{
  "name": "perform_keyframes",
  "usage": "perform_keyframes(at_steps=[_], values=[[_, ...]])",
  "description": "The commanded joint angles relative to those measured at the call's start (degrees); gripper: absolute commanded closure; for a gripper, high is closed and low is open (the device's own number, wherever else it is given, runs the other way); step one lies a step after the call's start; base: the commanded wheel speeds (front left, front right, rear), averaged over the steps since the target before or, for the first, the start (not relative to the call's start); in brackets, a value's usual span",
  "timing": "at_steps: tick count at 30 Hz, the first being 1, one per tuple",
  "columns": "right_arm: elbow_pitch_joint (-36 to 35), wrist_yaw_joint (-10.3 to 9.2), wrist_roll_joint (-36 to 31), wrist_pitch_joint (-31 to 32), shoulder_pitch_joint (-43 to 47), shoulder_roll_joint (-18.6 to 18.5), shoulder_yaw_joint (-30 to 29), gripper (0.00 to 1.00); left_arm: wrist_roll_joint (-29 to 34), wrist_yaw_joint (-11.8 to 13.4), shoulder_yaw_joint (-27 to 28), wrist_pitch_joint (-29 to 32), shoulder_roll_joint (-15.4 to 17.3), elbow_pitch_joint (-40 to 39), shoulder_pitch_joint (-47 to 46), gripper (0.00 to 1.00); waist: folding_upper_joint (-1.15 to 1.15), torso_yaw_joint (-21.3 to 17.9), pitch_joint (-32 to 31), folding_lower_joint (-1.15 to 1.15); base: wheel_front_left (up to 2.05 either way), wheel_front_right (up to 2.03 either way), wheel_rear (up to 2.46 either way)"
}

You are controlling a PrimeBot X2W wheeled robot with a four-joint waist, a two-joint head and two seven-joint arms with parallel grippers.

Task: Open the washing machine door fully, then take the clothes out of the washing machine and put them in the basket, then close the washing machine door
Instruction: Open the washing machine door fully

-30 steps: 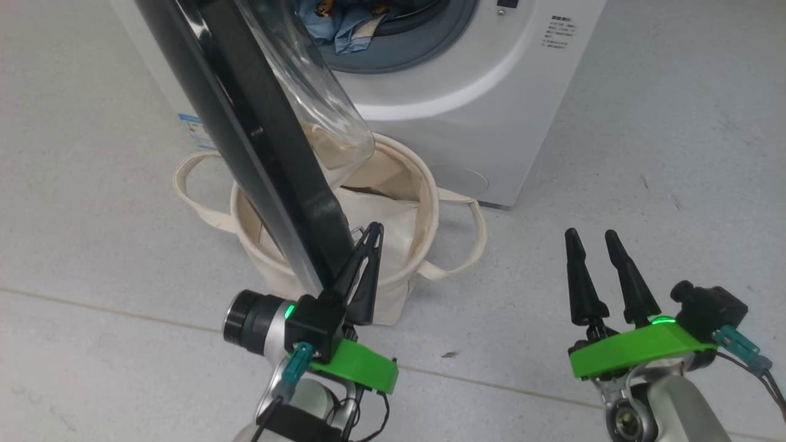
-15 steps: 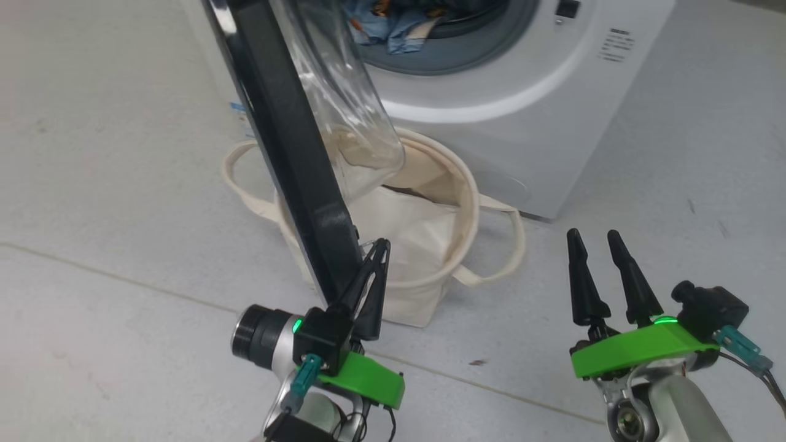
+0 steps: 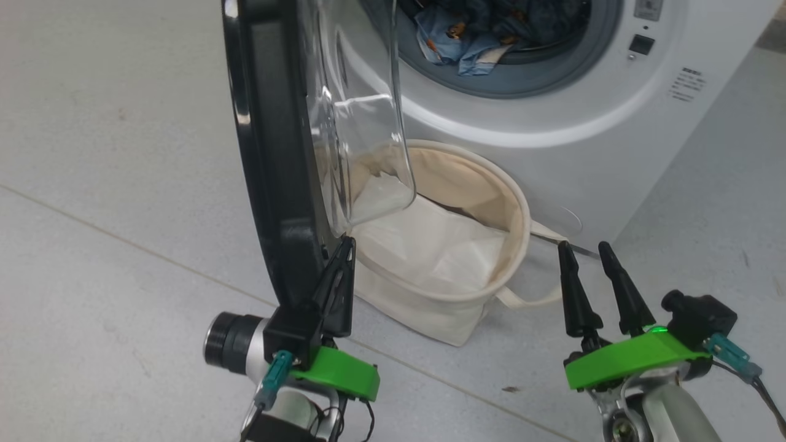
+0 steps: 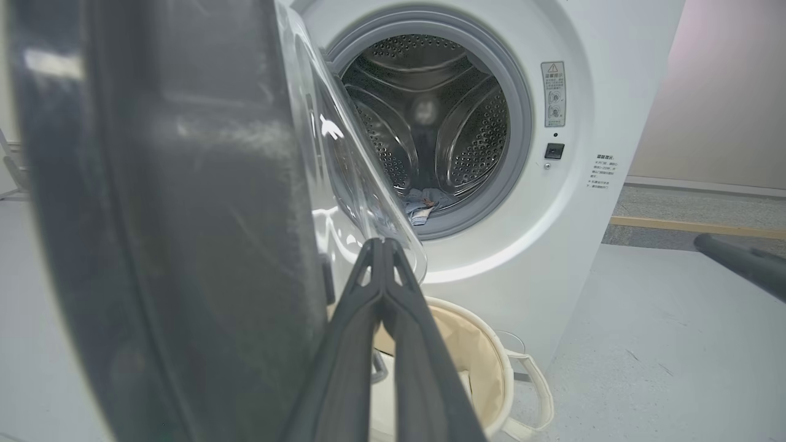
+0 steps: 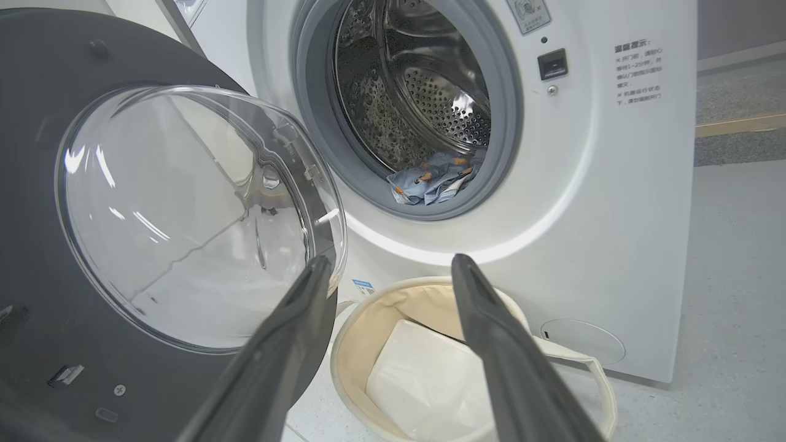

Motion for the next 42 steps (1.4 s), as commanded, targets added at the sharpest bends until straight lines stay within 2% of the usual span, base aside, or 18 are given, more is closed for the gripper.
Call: perform_keyframes(at_steps=[1, 8, 14, 20, 24, 33, 36, 42], values=[[-1.3, 0.01, -0.5, -0.7, 0.2, 0.1, 1.4, 0.0, 0.3, 0.2, 2.8, -0.3, 0.9, -2.0, -0.3, 1.0, 0.0, 1.2, -0.7, 0.0, 0.0, 0.0, 0.0], [-1.2, 0.01, -0.2, -0.7, 0.7, 0.1, 2.2, 0.0, -2.2, 0.8, 8.6, -0.3, 3.2, -3.0, 0.5, 1.0, 0.0, 2.8, -1.5, 0.0, 0.0, 0.0, 0.0], [-1.5, 0.01, 0.1, -0.7, 0.9, 0.1, 2.5, 0.0, -4.2, 0.0, 12.9, -0.3, 6.3, -1.9, -0.4, 1.0, 0.0, 3.0, -0.9, 0.0, 0.0, 0.0, 0.0], [-2.1, 0.01, -1.1, -0.7, -0.4, 0.1, 2.6, 0.0, -6.7, -0.3, 17.8, -0.2, 9.7, -0.6, -3.7, 1.0, 0.0, 2.3, 2.1, 0.0, 0.0, 0.0, 0.0], [-2.4, 0.01, -2.3, -0.7, -1.3, 0.1, 1.8, 0.0, -12.2, -1.6, 23.0, 0.0, 10.5, 1.0, -6.2, 1.0, 0.0, 1.8, 4.6, 0.0, 0.0, 0.0, 0.0], [-3.5, 0.01, -4.8, -0.7, -2.7, -1.5, -1.5, 0.0, -16.2, -1.5, 32.7, -0.2, 15.0, 5.8, -10.7, 1.0, 0.0, 0.6, 9.9, 0.0, 0.0, 0.0, 0.0], [-4.9, 0.01, -4.9, -0.7, -3.4, -2.0, -2.0, 0.0, -16.3, -2.0, 35.7, -0.2, 15.6, 5.7, -11.4, 1.0, 0.0, 0.1, 11.6, 0.0, 0.0, 0.0, 0.0], [-5.8, 0.01, -5.0, -0.7, -3.4, -2.8, -2.5, 0.0, -14.5, -3.3, 39.1, -0.2, 14.5, 5.7, -12.1, 1.0, 0.0, -0.1, 12.7, 0.0, 0.0, 0.0, 0.0]])
